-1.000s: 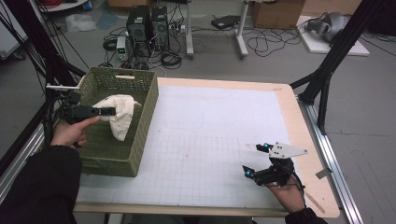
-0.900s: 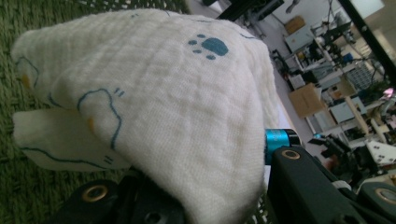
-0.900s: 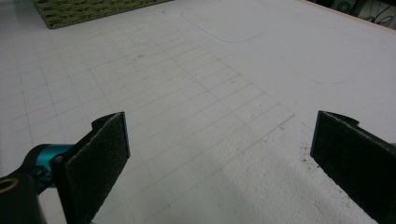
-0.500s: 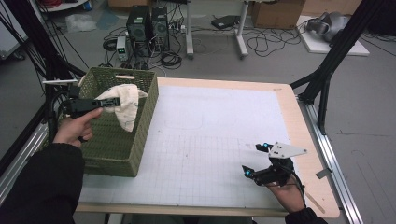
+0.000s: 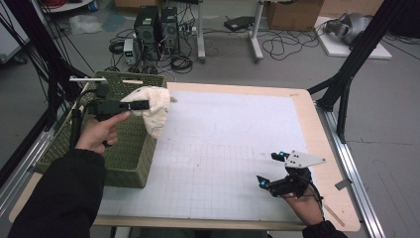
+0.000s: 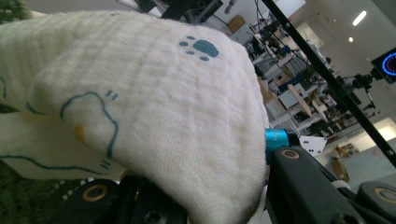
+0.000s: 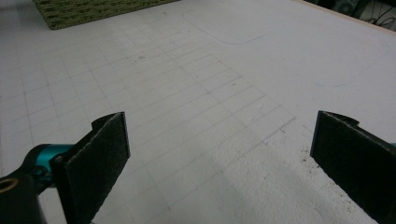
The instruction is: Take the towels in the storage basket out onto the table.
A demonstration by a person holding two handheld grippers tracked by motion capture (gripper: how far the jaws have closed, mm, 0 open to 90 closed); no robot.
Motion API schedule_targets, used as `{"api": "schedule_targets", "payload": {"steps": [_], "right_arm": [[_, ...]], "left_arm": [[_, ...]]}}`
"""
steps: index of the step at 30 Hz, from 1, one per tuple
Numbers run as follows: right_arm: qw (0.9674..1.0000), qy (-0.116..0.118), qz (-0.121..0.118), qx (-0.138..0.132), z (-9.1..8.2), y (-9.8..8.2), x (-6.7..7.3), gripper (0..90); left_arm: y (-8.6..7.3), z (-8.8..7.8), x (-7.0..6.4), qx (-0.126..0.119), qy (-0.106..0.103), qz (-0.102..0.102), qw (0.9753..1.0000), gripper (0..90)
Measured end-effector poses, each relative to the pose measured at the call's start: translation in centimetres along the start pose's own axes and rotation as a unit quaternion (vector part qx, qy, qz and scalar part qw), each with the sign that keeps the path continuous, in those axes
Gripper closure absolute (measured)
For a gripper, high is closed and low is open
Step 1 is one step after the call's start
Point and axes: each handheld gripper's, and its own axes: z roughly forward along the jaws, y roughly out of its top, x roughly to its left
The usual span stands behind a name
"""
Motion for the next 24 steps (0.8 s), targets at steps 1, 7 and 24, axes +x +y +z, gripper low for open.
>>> {"api": "schedule_targets", "payload": {"steps": [1,7,24], "right_arm": [[1.0,0.0,-0.001,0.0,0.0,0.0,0.0,3.7],[1.0,0.001,-0.002,-0.002,0.1,0.1,0.0,3.7],[1.0,0.008,-0.004,-0.003,0.1,0.2,0.3,3.7]], "left_arm": [[0.0,0.4,-0.3,0.001,-0.003,0.003,1.0,77.2],[-0.2,3.3,-1.8,0.034,-0.005,0.016,0.9993,77.1],[-3.9,12.4,-3.7,0.151,0.051,0.055,0.9857,76.6]]}}
